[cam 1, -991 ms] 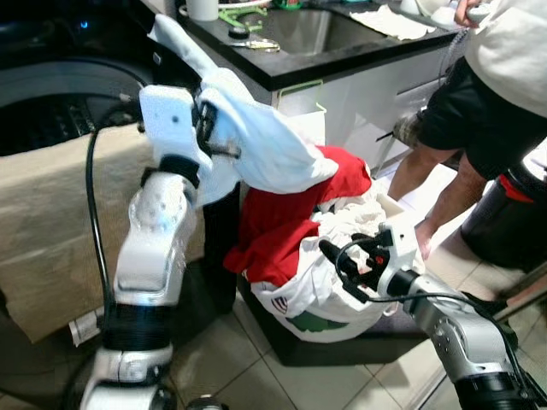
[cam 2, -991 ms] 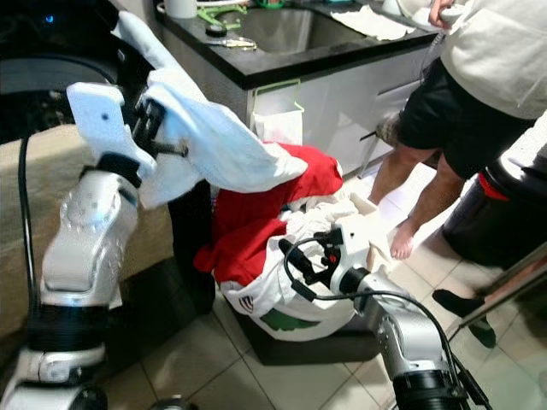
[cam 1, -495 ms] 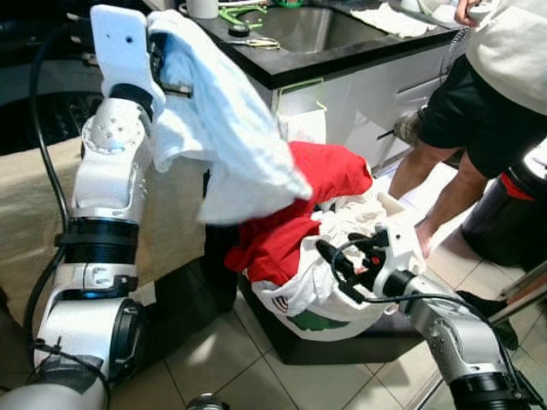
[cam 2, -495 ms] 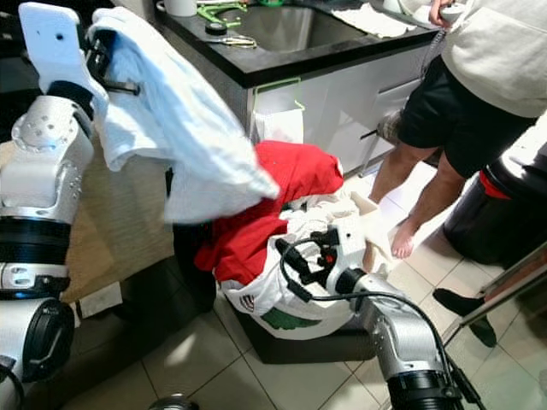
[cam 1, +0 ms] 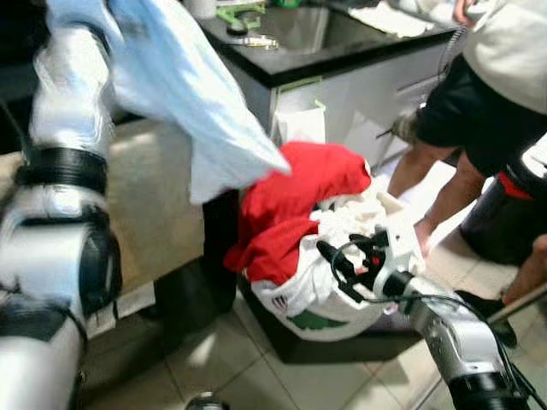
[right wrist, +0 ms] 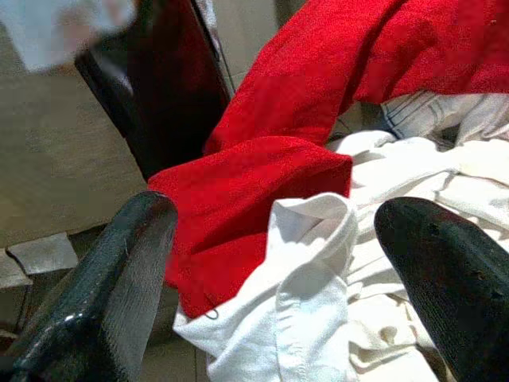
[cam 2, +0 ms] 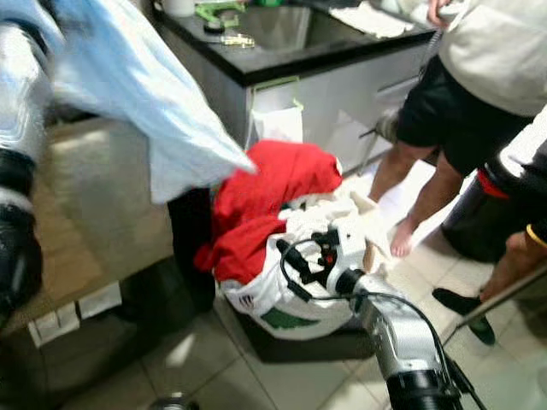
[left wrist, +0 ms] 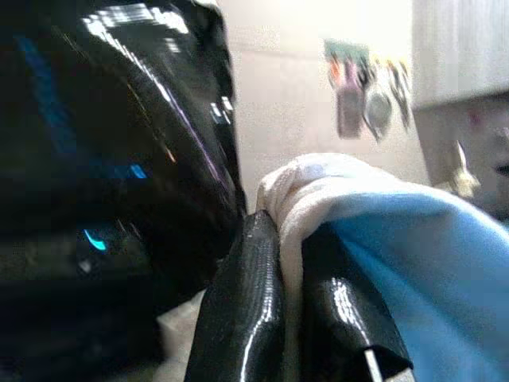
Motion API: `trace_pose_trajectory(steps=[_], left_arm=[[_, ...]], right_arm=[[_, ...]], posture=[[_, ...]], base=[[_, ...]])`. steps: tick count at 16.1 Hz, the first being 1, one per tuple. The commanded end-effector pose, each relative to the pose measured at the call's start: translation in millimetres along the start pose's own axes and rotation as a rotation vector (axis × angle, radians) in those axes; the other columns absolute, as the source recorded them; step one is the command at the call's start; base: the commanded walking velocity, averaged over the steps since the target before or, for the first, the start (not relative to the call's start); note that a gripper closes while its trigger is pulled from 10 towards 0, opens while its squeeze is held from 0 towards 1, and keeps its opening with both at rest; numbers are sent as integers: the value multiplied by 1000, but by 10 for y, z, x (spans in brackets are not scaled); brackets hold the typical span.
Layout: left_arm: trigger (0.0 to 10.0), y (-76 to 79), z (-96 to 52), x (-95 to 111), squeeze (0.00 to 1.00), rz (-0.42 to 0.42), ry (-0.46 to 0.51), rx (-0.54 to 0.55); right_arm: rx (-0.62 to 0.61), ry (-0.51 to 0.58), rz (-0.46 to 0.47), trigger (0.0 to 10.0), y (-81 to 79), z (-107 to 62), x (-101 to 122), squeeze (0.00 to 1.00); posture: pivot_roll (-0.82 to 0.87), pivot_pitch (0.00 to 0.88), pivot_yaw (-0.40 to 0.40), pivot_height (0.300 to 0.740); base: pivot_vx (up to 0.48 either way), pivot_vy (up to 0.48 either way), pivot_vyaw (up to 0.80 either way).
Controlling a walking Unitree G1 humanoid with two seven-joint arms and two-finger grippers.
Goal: Clothes washing
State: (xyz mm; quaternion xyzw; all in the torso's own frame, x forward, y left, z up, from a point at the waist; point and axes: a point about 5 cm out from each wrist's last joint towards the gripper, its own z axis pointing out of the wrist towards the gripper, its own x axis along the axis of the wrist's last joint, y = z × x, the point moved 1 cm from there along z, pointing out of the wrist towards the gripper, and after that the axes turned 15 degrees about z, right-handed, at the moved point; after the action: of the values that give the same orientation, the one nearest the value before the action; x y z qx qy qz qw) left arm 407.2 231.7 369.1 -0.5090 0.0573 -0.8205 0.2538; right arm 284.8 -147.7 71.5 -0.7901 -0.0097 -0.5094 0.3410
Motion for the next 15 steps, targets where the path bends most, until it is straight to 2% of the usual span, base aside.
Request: trace_pose_trajectory(steps=[1,3,4,7,8,9,11,12,14,15], left_arm=[[0,-38,42,30,0,14,-6,24],[0,-143,167,168,0,-15,-29,62],[0,-145,211,257,0,-19,-29,63],[0,1,297,554,0,-29,5,3],[0,15,343,795,0,-48,42,-9],[0,8,356,884,0,-55,57,-9],[0,-13,394,1319,0,-30,129,-13],[0,39,393,1361,0,9,126,-30],[0,224,371,1150,0,93,65,-84],[0,285,359,1076,0,99,48,-106]], right_arm=[[-11,24,-20,10000,7,12,67,0],[-10,19,-19,10000,5,13,50,0],[-10,17,-19,10000,5,18,44,0],[-10,21,-13,10000,-14,43,24,0],[-11,28,-6,10000,-26,53,14,0],[-12,29,-5,10000,-30,55,9,0],[-18,41,5,10000,-45,59,-10,0],[-26,51,13,10000,-54,60,-28,0],[-44,54,31,10000,-63,21,-103,0],[-46,53,35,10000,-68,8,-123,0]], posture=[[94,0,-47,740],[95,0,-49,740],[94,0,-46,740],[77,0,-25,740],[65,0,-10,740],[63,0,-7,740],[46,0,26,740],[38,0,43,740],[13,0,79,740],[7,0,86,740]], base=[[0,0,0],[0,0,0],[0,0,0],[0,0,0],[0,0,0],[0,0,0],[0,0,0],[0,0,0],[0,0,0],[0,0,0]])
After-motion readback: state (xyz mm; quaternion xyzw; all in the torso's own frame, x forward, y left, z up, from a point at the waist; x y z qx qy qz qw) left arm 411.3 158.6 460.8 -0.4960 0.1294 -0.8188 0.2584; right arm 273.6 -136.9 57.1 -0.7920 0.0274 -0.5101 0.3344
